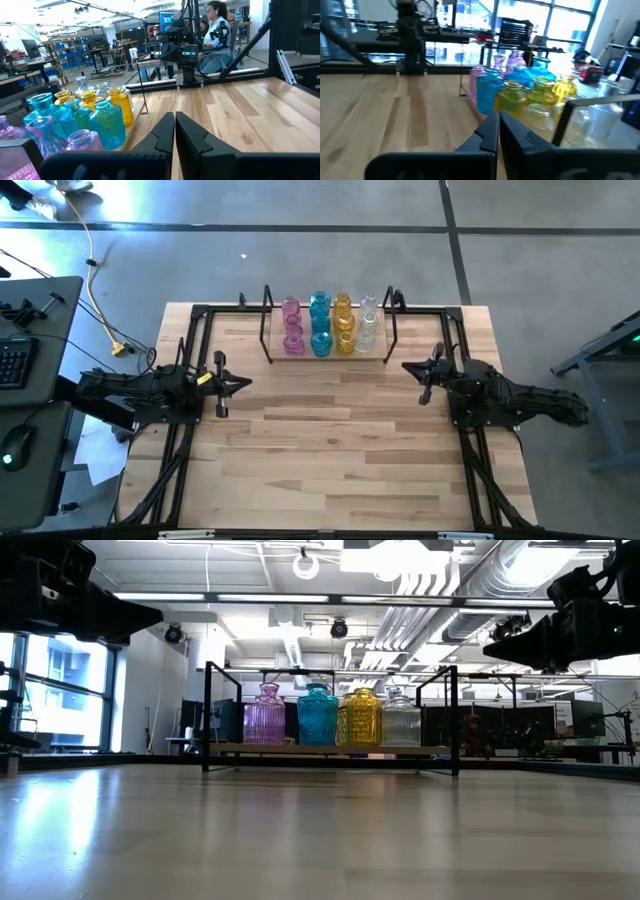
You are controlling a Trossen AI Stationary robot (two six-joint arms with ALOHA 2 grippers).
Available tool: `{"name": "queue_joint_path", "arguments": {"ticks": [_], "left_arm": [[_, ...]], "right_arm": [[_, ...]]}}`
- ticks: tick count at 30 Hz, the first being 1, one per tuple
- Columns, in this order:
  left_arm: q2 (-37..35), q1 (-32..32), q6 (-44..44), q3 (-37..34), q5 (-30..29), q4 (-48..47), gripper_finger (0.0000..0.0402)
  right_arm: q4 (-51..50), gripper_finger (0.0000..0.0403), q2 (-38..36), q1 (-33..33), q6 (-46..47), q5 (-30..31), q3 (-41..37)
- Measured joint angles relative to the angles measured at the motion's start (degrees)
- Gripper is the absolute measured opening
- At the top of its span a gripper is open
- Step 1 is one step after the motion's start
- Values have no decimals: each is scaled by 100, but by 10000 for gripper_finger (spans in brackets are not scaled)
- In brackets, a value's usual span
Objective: Sort vases onto shelf
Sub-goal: Return to Home Position
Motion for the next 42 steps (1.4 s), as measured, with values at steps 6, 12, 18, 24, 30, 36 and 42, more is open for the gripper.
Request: {"name": "queue_joint_path", "arguments": {"ticks": [6,12,18,24,30,36,42], "left_arm": [[0,93,-20,0,-32,8,5],[45,274,-162,0,-32,9,5],[94,332,-389,0,-32,35,5],[97,332,-185,0,588,274,5],[97,332,94,6,1226,604,5],[97,339,184,361,1227,490,5],[183,337,295,424,1267,251,5]], "right_arm": [[-1,0,0,-293,49,6,-2],[0,0,0,-532,-60,24,-2],[4,0,2,-559,382,27,-2],[7,0,2,-559,740,31,-4],[9,0,2,-559,698,44,-4],[9,0,3,-559,695,42,-4],[9,0,4,-559,697,40,-7]]}}
